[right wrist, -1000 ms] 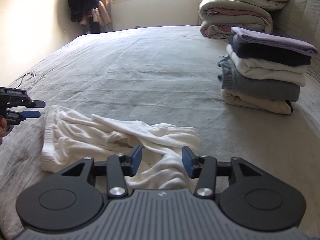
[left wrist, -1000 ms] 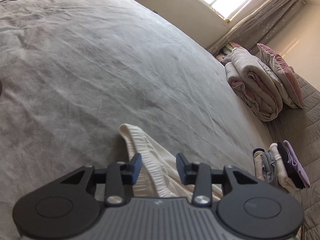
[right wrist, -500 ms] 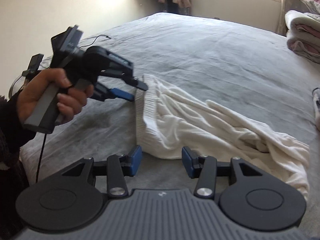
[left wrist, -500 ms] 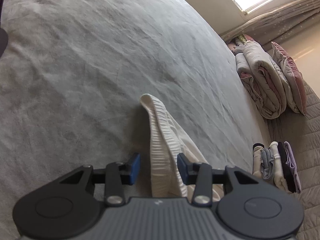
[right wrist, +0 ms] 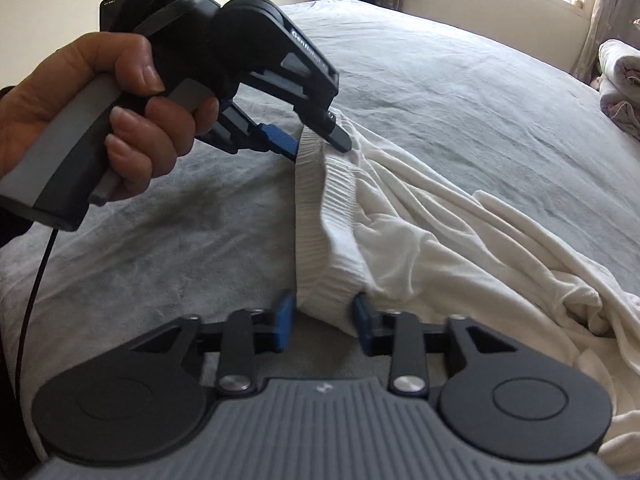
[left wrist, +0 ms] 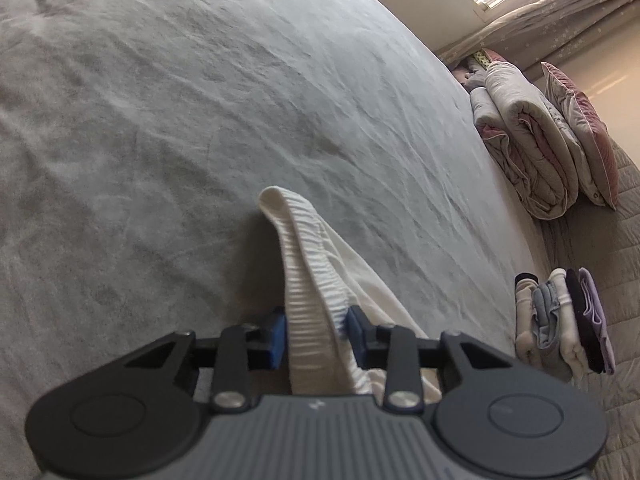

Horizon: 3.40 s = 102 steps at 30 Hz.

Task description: Fold clothes

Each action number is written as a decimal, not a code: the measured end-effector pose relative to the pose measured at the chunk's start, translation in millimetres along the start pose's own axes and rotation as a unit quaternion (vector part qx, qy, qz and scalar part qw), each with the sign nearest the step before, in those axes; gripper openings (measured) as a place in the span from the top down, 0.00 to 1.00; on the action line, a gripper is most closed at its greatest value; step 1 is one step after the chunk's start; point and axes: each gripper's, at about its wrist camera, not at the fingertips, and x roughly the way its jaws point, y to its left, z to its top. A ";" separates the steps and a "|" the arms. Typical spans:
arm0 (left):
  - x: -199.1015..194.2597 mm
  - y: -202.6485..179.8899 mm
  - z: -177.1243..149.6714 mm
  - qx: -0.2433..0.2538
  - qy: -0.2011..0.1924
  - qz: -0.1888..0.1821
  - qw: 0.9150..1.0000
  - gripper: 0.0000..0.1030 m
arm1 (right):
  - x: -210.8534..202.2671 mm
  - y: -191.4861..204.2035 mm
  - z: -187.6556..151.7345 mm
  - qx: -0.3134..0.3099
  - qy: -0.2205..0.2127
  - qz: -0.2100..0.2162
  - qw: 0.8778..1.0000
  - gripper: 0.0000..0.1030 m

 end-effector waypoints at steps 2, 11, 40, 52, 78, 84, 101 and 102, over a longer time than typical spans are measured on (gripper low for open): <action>-0.7 -0.1 0.5 0.008 -0.004 0.005 1.000 0.78 | -0.1 2.0 2.2 0.004 0.000 0.000 1.000 0.74; -28.0 -4.0 9.6 0.060 -0.033 0.034 0.997 0.96 | -19.0 24.9 21.3 0.063 -0.016 0.097 0.993 0.75; -100.5 69.8 31.9 0.111 -0.093 0.139 0.980 0.76 | 27.7 99.1 58.5 0.108 0.000 0.166 0.980 0.58; -105.4 39.3 7.2 0.132 -0.085 0.100 0.983 0.66 | -12.1 35.0 39.6 0.120 -0.027 0.041 0.992 0.51; -20.8 -52.6 -60.9 0.256 -0.011 0.030 0.966 0.40 | -24.7 -80.3 -10.5 0.040 -0.070 -0.115 0.990 0.47; -2.3 -64.6 -72.2 0.285 -0.010 0.017 0.958 0.40 | -22.7 -90.7 -15.7 0.014 -0.093 -0.157 0.983 0.85; 8.9 -71.1 -76.0 0.297 -0.029 0.027 0.954 0.40 | -47.4 -183.8 -14.8 0.098 -0.117 -0.238 0.959 0.98; 9.0 -71.3 -76.4 0.299 -0.030 0.028 0.953 0.40 | -48.1 -188.7 -15.4 0.104 -0.117 -0.244 0.957 0.98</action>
